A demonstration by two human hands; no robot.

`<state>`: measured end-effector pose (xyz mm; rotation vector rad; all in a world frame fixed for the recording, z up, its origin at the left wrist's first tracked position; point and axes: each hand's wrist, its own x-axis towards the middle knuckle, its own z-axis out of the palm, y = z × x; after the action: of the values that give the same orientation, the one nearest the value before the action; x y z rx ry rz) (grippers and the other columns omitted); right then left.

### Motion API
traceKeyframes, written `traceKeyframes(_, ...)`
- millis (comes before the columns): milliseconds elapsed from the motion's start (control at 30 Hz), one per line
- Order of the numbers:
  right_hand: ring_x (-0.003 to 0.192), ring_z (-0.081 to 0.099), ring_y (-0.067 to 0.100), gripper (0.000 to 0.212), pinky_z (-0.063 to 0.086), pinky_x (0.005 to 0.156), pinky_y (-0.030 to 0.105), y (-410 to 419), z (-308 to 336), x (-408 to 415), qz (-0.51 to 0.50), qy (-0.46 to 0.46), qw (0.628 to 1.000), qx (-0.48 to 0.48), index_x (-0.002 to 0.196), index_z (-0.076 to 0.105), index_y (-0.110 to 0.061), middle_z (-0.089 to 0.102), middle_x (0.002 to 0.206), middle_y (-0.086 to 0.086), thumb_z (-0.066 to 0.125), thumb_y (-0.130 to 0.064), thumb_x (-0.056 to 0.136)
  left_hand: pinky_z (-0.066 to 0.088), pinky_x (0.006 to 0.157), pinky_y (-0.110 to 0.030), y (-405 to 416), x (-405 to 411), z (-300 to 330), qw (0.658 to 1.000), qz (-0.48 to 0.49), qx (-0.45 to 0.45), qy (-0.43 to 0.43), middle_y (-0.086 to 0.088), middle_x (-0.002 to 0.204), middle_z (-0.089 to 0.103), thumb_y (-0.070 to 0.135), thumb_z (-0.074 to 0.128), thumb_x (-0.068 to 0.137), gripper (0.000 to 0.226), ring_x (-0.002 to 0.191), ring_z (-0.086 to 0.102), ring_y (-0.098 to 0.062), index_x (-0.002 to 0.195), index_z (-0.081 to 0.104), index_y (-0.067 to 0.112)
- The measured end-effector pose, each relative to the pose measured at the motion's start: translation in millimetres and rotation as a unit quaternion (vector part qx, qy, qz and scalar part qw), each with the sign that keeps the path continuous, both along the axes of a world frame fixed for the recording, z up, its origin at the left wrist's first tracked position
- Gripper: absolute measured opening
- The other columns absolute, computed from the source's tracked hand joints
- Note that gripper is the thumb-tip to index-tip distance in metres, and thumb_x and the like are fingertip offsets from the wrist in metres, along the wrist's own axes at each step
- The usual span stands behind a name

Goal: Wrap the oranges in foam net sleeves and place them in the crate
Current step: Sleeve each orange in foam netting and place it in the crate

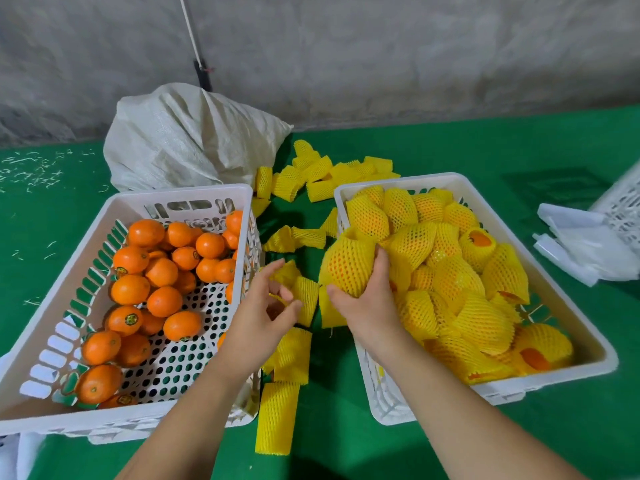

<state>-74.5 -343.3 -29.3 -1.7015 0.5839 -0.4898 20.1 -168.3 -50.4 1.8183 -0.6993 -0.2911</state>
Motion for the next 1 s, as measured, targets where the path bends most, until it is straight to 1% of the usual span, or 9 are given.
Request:
traceKeyframes(100,0.140,0.037,0.014,0.100,0.042,0.112,0.041,-55,17,-27,-0.114,-0.029,0.991,-0.067,0.151,0.013,-0.051,0.031,0.155,-0.014,0.081,-0.019,0.085,0.056,0.064,-0.036,13,2,7,0.997,0.059,-0.049,0.014,0.005,0.106,0.065,0.021,0.062,0.105,0.052,0.079,0.063,-0.025,0.152,0.043,0.034)
traceKeyframes(200,0.150,0.026,0.024,0.094,0.032,0.119,0.047,-105,15,-55,-0.122,0.085,0.961,-0.231,0.158,0.011,-0.040,0.026,0.163,-0.004,0.075,-0.044,0.089,0.057,0.077,-0.034,10,0,7,0.995,0.073,-0.063,0.040,0.007,0.101,0.065,0.018,0.056,0.108,0.045,0.088,0.064,-0.019,0.149,0.046,0.030)
traceKeyframes(300,0.158,0.003,0.027,0.081,0.015,0.127,0.051,-116,-17,-72,-0.021,0.295,0.870,-0.395,0.163,-0.001,-0.039,0.011,0.172,0.000,0.033,-0.072,0.097,0.054,0.078,-0.038,1,-4,5,0.997,0.052,-0.033,0.040,0.011,0.104,0.064,0.019,0.058,0.107,0.043,0.088,0.063,-0.013,0.147,0.048,0.031)
traceKeyframes(400,0.158,-0.002,0.026,0.080,0.005,0.128,0.048,-121,-31,-71,-0.018,0.312,0.855,-0.413,0.162,-0.004,-0.040,0.008,0.172,0.001,0.013,-0.079,0.094,0.053,0.067,-0.029,-1,-7,2,0.999,0.033,-0.028,0.028,0.008,0.106,0.064,0.021,0.059,0.106,0.039,0.082,0.062,-0.013,0.142,0.052,0.031)
traceKeyframes(633,0.154,0.003,0.037,0.074,0.008,0.122,0.058,-115,-11,-63,-0.056,0.327,0.833,-0.443,0.157,0.030,-0.039,0.015,0.170,0.010,0.031,-0.077,0.094,0.054,0.068,-0.035,3,-11,1,0.998,0.038,-0.051,0.017,0.006,0.099,0.065,0.028,0.059,0.106,0.027,0.081,0.061,-0.026,0.133,0.061,0.034)
traceKeyframes(733,0.149,0.016,0.037,0.054,0.021,0.116,0.060,-81,4,-47,-0.083,0.206,0.870,-0.439,0.143,0.048,-0.032,0.018,0.168,0.009,0.050,-0.059,0.096,0.055,0.066,-0.020,10,-5,1,0.982,0.127,-0.132,0.039,0.003,0.093,0.068,0.036,0.059,0.107,0.021,0.079,0.063,-0.015,0.127,0.065,0.033)
traceKeyframes(800,0.144,0.025,0.037,0.044,0.028,0.111,0.056,-48,5,-34,-0.009,0.124,0.860,-0.495,0.134,0.054,-0.031,0.026,0.163,0.008,0.055,-0.050,0.094,0.056,0.071,-0.019,15,3,2,0.967,0.171,-0.170,0.077,0.005,0.091,0.069,0.037,0.059,0.107,0.020,0.080,0.064,-0.010,0.125,0.066,0.031)
traceKeyframes(867,0.146,0.024,0.038,0.039,0.030,0.112,0.056,-16,-3,-19,0.134,0.123,0.810,-0.558,0.127,0.060,-0.031,0.026,0.165,0.010,0.056,-0.048,0.092,0.058,0.072,-0.022,21,19,1,0.968,0.182,-0.151,0.086,0.008,0.092,0.072,0.033,0.060,0.107,0.015,0.080,0.066,-0.008,0.119,0.069,0.032)
traceKeyframes(1000,0.155,-0.015,0.040,0.040,0.000,0.124,0.059,12,-29,20,0.339,0.366,0.665,-0.556,0.129,0.066,-0.030,-0.014,0.171,0.009,0.054,-0.050,0.097,0.053,0.074,-0.026,41,54,-10,0.979,0.190,0.035,-0.067,0.012,0.112,0.066,0.023,0.058,0.108,0.017,0.089,0.063,-0.005,0.117,0.071,0.028)
